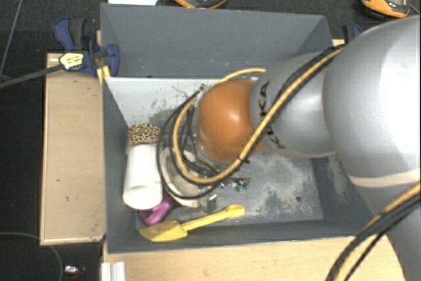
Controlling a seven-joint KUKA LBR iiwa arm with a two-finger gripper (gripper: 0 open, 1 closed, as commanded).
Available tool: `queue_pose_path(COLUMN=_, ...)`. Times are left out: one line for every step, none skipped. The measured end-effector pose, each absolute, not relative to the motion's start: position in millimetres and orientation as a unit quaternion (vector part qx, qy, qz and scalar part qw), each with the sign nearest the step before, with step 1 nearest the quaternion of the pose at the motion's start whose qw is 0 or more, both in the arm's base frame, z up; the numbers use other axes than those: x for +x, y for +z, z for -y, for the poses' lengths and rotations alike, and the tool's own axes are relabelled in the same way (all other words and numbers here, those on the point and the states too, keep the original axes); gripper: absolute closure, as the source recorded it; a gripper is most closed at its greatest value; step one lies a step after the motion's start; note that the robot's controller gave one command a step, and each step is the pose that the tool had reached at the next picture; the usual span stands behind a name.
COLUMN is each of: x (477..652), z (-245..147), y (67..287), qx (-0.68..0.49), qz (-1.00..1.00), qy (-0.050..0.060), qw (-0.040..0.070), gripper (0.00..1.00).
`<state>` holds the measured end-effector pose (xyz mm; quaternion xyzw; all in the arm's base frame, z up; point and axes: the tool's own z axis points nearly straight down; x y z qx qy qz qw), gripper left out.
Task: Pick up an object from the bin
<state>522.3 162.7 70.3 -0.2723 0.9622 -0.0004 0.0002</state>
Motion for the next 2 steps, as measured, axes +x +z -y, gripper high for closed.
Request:
queue_pose_path(x=513.4, z=-114.5, y=71.8, qx=-0.623, qz=-0.783, qy=-0.001, qw=0.003, gripper=1.00)
queue_pose_path(x=513.0, z=-113.0, y=71.6, qx=-0.629, qz=-0.777, qy=-0.001, qw=0.003, gripper=1.00)
